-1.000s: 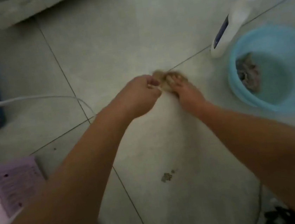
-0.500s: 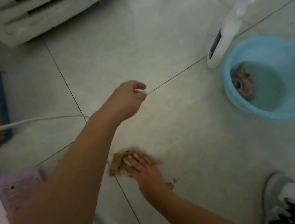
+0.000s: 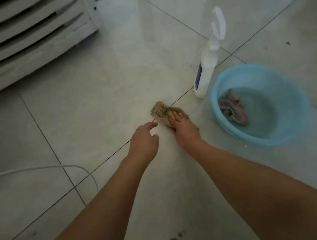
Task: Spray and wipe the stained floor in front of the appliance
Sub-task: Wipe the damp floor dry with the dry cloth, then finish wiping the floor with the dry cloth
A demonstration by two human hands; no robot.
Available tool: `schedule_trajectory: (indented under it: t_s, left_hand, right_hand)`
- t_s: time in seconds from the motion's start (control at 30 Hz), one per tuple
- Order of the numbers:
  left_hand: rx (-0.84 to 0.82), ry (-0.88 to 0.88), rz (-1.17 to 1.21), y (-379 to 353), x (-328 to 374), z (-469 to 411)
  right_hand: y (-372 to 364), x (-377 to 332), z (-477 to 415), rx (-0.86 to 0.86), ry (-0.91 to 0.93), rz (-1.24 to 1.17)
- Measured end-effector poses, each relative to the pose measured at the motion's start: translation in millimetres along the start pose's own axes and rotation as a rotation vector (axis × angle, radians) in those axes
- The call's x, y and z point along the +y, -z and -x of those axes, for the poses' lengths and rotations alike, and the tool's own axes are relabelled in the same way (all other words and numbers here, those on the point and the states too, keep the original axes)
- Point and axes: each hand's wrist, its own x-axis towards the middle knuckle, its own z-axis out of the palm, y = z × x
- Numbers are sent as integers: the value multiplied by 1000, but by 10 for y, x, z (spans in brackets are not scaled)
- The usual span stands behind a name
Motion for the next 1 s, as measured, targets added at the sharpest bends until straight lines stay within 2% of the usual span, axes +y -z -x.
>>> schedule_trajectory:
  t_s: [0.13,0.23,0.4,0.53,0.67,0.77,0.9,1.0]
  left_hand:
    - [-35,-194,-249,-486,-59,-339]
    - [-134,-302,-374,-859,-115,-153]
    - [-169,-272,-417,-1280,-26,470]
    - [-353,-264,-392,-1441,162,783]
    - [-452,-357,-295,-1594,481,786]
    - [-537,-446,-196,-1832,892,768]
    - [-668,-500,22,-2189,1627,915]
    - [-688,-493,101,-2406,2040,931]
  right_hand:
    - [-145,133,523,67,22,-108]
    - [-263,243,1152,89,2,-124]
    - [-364,362,1836,81,-108,-151]
    - [-322,548,2360,95,-212,-271]
    - [-24,851,2331,346,-491,-347]
    - [356,1109,2230,553,-726,-537]
    - [980,1463,2289,760,-951,-392]
    - [1280,1717,2336,902,-976,-367]
